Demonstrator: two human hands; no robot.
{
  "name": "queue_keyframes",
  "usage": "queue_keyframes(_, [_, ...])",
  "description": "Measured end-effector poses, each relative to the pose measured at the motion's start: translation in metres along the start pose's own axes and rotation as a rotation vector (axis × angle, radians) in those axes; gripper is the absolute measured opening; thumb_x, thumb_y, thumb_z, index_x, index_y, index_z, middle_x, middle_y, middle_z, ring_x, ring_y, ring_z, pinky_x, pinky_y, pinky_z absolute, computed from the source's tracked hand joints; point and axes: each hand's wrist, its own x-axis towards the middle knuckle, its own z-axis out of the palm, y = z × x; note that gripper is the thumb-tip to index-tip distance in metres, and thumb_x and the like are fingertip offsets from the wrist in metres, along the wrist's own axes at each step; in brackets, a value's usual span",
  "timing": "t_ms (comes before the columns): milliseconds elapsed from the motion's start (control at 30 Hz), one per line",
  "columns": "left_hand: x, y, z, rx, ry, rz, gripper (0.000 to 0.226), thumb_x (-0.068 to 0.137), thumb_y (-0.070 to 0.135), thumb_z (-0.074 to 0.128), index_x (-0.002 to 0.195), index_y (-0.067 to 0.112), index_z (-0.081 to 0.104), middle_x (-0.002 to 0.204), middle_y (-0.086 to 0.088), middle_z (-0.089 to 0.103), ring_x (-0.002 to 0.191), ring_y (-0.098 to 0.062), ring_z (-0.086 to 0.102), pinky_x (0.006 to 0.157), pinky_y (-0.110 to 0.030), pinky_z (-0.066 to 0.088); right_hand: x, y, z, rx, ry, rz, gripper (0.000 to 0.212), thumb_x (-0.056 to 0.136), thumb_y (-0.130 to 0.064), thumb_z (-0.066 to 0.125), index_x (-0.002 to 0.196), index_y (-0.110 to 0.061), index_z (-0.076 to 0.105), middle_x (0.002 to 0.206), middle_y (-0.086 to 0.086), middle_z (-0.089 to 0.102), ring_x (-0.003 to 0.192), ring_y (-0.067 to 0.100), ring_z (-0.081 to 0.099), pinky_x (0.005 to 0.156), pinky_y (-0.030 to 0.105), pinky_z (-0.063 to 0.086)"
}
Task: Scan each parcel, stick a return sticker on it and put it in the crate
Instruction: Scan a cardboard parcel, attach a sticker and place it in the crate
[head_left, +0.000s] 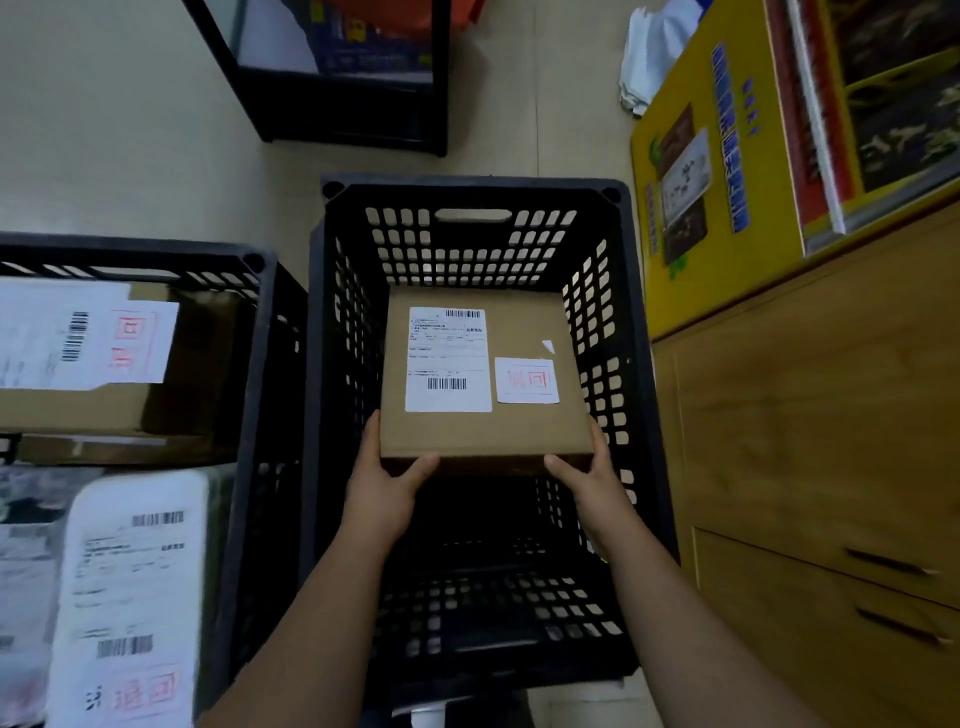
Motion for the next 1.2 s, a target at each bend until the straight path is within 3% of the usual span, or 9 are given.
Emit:
queue_keyframes(167, [0.030,-0.026,0.010,-0.005,0.014,-0.061,0.083,0.082,0.028,0.076,0.146,0.047,0.026,0.136,0.008,0.054,0.123,-0.017,0.052,0.108,-0.046,0.041,0.032,0.021,0.008,0.019,0.007,-0.005,0.080,0.093,-0.011,0.063,0.152,-0.040,0.017,0.129,-0.019,0.047,0.124,0.007,0.040,0.098,0.025,0.032])
queue_keyframes(333, [0.049,-0.044,0.021,-0.011,0.032,-0.079,0.081,0.083,0.021,0.076,0.146,0.044,0.031,0.128,0.011,0.059,0.119,-0.014,0.054,0.103,-0.033,0.040,0.059,0.039,0.014,0.069,0.099,0.010,0.086,0.082,-0.012,0.076,0.149,-0.040,0.030,0.129,-0.014,0.057,0.116,0.006,0.053,0.096,0.024,0.039])
queue_keyframes(467, [0.056,-0.058,0.030,0.026,0.099,-0.106,0.083,0.084,0.021,0.075,0.149,0.040,0.029,0.132,0.007,0.058,0.121,-0.016,0.053,0.103,-0.031,0.039,0.072,0.052,0.015,-0.099,0.075,-0.030,0.086,0.082,-0.018,0.077,0.149,-0.043,0.028,0.127,-0.018,0.057,0.121,0.005,0.051,0.108,0.030,0.037])
queue_keyframes(700, [0.068,-0.077,0.040,0.153,0.189,-0.146,0.082,0.086,0.030,0.073,0.152,0.030,0.025,0.139,-0.002,0.055,0.126,-0.023,0.051,0.105,-0.036,0.041,0.088,0.063,0.019,-0.278,0.099,-0.084,0.088,0.084,-0.017,0.075,0.153,-0.039,0.024,0.130,-0.015,0.056,0.117,0.002,0.049,0.101,0.019,0.035])
queue_keyframes(833, [0.070,-0.081,0.044,0.201,0.227,-0.142,0.076,0.088,0.037,0.069,0.151,0.031,0.026,0.134,-0.004,0.058,0.120,-0.028,0.055,0.098,-0.040,0.047,0.095,0.073,0.020,-0.361,0.132,-0.137,0.089,0.083,-0.026,0.076,0.152,-0.040,0.023,0.141,-0.012,0.051,0.127,0.004,0.046,0.113,0.029,0.035])
queue_keyframes(933, [0.076,-0.079,0.046,0.206,0.225,-0.143,0.076,0.088,0.039,0.068,0.150,0.032,0.025,0.134,-0.005,0.058,0.119,-0.029,0.056,0.098,-0.043,0.048,0.101,0.073,0.019,-0.389,0.156,-0.153,0.086,0.083,-0.028,0.076,0.151,-0.041,0.025,0.139,-0.012,0.051,0.128,0.007,0.047,0.113,0.037,0.038])
queue_keyframes(1200, [0.097,-0.060,0.046,0.205,0.211,-0.151,0.071,0.088,0.041,0.067,0.147,0.033,0.029,0.133,-0.002,0.057,0.121,-0.028,0.053,0.101,-0.050,0.045,0.121,0.055,0.020,-0.442,0.156,-0.134,0.085,0.083,-0.030,0.075,0.151,-0.033,0.025,0.142,-0.006,0.048,0.129,0.013,0.046,0.110,0.038,0.039])
